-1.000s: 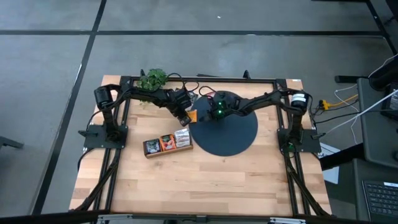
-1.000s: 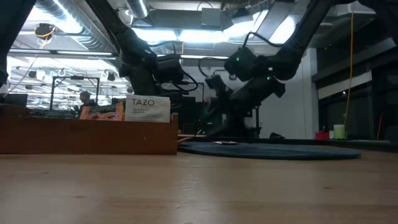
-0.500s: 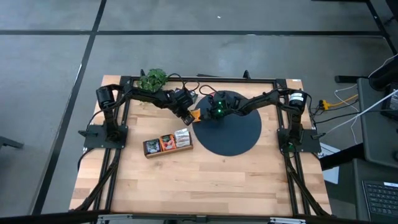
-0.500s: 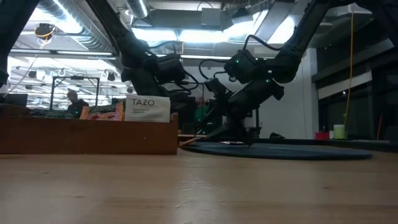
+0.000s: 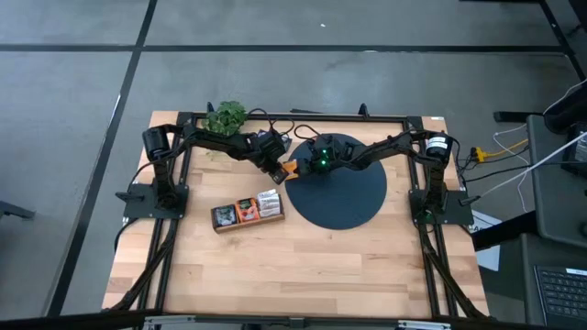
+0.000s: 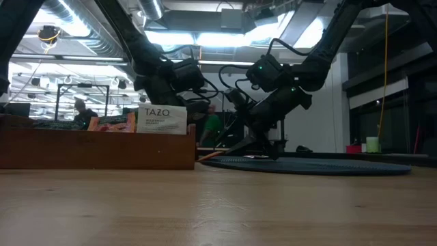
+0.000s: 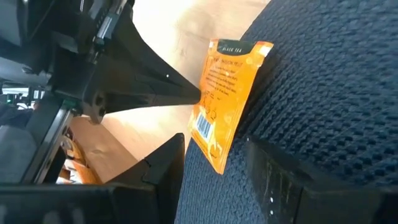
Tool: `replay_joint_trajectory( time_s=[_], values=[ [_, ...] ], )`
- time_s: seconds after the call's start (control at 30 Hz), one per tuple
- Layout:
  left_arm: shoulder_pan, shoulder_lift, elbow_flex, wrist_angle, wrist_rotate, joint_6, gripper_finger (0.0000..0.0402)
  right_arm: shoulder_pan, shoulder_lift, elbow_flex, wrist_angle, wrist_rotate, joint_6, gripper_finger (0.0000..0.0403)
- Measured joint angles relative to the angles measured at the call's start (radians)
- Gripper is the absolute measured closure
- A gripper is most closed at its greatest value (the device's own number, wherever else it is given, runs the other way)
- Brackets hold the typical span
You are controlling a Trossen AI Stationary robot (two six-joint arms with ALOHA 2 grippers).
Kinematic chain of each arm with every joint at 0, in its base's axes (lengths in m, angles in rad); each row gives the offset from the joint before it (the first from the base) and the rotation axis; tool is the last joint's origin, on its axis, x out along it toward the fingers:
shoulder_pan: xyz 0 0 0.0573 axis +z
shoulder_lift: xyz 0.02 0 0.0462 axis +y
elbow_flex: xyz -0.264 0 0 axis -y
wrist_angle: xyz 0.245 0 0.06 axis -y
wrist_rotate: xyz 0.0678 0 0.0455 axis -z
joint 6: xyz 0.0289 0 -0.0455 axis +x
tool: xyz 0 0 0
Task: Pick & Place Tea
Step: Put the orange tea bag into the middle section of the wooden organizer
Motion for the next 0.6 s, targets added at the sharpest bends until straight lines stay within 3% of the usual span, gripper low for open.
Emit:
replay_joint_trajectory(
  time_s=[0.6],
  values=[
    [-0.007,0.003,-0.001,0.062,0.010,-0.054,0.0400,0.000,0.000,0.000,-0.009,0.036,0.000,0.0234]
  ],
)
